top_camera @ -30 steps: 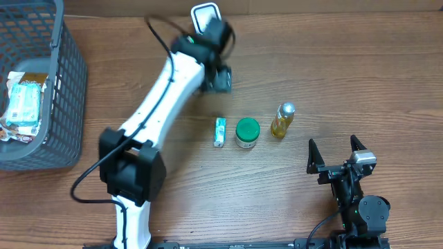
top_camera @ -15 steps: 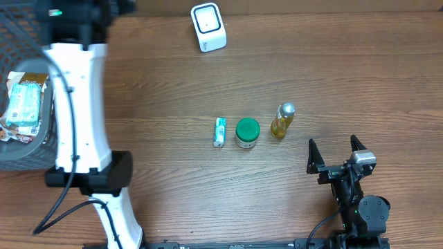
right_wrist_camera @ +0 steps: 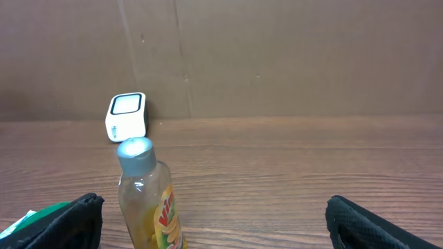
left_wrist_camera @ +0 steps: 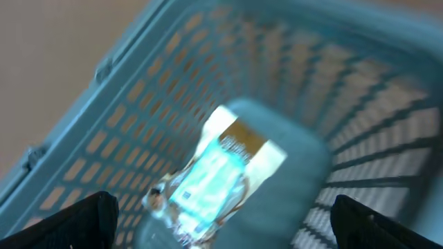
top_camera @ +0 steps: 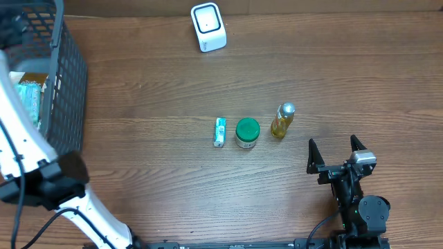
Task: Scan the item barcode
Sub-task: 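Reach the left gripper into the grey basket and grasp the wipes pack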
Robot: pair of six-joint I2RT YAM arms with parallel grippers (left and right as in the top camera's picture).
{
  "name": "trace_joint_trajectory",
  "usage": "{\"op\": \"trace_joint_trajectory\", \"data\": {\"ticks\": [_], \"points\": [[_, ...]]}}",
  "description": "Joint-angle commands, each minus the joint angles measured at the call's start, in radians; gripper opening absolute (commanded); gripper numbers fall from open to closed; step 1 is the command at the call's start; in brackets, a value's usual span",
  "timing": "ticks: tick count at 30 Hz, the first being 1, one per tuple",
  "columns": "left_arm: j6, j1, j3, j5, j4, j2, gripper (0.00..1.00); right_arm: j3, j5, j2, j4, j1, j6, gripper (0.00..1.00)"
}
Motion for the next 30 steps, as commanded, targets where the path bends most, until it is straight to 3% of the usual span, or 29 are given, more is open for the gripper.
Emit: {"op": "trace_joint_trajectory", "data": {"ticks": [1, 17, 30], "points": [[0.062, 0.079, -0.118, 0.084, 0.025, 0.006, 1.0, -0.01, 0.005, -0.007, 0.003, -0.005, 0.002, 1.0], [0.535, 0.184, -0.675, 0.246, 0.385, 0.011, 1.0, -0.01, 0.005, -0.007, 0.003, -0.005, 0.002, 1.0], [0.635, 0.209, -0.779, 0.297, 0.557, 0.041, 0.99, -0.01, 0.005, -0.007, 0.003, -0.005, 0.002, 1.0]]}}
